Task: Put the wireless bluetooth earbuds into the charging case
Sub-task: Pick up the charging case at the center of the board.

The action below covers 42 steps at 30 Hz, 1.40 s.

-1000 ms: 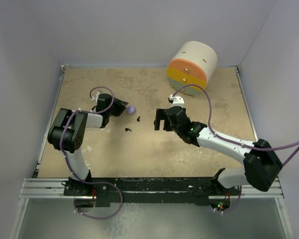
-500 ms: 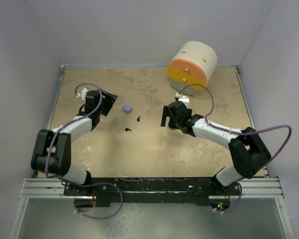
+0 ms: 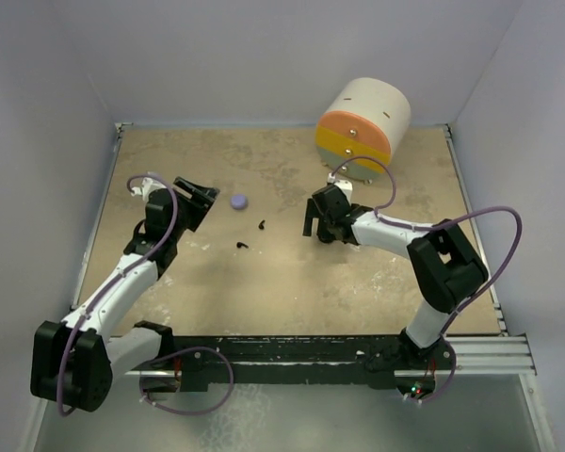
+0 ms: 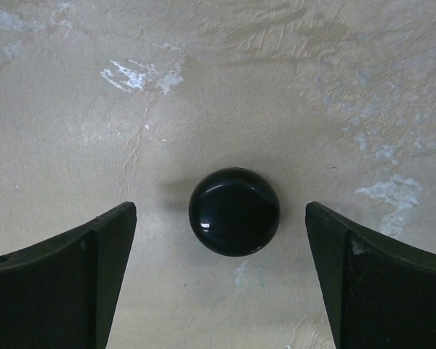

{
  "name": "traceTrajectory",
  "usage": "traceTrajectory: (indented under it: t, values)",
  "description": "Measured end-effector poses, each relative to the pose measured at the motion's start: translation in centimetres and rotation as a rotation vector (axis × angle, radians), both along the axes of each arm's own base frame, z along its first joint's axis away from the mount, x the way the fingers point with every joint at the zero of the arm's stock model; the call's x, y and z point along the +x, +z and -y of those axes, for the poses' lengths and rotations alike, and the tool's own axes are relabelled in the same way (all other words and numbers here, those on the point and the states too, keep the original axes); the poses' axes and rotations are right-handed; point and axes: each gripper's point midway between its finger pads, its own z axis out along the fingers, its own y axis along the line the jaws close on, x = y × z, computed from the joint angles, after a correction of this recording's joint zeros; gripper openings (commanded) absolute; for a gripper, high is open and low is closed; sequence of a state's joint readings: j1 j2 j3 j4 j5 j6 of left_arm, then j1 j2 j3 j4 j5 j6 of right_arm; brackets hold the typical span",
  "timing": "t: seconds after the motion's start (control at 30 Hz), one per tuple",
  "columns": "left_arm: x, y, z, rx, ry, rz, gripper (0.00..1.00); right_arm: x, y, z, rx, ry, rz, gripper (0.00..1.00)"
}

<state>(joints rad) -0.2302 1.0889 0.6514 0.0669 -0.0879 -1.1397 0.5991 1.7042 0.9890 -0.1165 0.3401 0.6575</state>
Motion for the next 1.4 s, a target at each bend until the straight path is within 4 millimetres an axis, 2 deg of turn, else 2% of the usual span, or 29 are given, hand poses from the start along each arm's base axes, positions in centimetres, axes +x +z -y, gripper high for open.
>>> traceTrajectory:
  t: [0.23,0.63,1.13,1.4]
  values:
    - [-1.8,-1.2,-0.2,0.007,-0.008,-0.035,0.64,0.0,-0.3,-0.4,0.010,0.021,-0.010,0.99]
    - [-2.8,-2.6,-0.3,0.014,-0.011,-0.070,0.64,-0.1,0.1,-2.5,0.068,0.087,0.003,0.98]
    - [-3.8,-2.9,-0.6,0.015,-0.011,-0.073,0.64,-2.8,0.0,-7.1,0.100,0.199,-0.012,0.97]
    - [-4.3,-3.3,-0.7,0.016,-0.011,-0.081,0.64,-3.3,-0.2,-9.7,0.104,0.246,-0.015,0.97]
